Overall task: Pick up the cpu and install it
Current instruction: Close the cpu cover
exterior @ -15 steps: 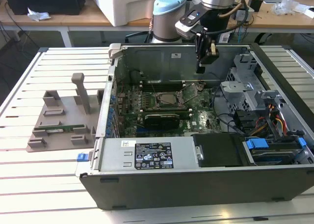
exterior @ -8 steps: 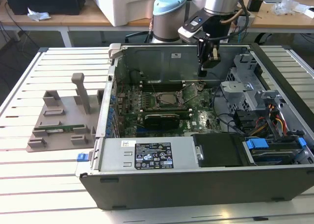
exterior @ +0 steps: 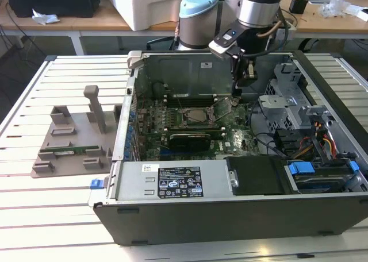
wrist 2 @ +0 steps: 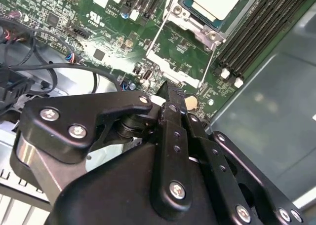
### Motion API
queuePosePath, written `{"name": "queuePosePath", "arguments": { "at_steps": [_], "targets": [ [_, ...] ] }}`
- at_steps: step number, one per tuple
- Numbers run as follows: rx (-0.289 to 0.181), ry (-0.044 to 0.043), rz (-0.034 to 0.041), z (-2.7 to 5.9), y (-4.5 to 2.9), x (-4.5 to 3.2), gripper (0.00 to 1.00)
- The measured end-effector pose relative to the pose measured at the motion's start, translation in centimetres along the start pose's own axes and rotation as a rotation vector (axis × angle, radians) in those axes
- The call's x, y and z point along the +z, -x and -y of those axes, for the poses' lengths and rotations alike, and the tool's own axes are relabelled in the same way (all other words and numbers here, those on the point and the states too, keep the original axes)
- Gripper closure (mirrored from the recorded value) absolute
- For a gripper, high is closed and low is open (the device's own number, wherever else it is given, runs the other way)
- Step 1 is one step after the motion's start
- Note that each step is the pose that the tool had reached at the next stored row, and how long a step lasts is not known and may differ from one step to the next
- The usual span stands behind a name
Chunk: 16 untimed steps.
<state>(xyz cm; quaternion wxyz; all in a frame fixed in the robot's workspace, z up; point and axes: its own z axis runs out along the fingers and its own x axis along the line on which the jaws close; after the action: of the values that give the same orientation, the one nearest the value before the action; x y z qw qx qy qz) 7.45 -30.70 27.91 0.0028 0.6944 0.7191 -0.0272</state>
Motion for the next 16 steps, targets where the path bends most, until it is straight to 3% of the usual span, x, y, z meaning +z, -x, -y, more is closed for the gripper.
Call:
{"name": "queuePosePath", "arguments": {
  "at_steps": [8, 14, 16],
  "targets": [
    [0.0, -0.0001, 0.0001, -0.07, -0.08, 1.66, 0.89],
    [0.0, 0.0, 0.0001, -0.94, -0.43, 2.2, 0.89],
    [0.0, 0.0, 0.0001, -1.06, -0.7, 3.07, 0.89]
  ]
}}
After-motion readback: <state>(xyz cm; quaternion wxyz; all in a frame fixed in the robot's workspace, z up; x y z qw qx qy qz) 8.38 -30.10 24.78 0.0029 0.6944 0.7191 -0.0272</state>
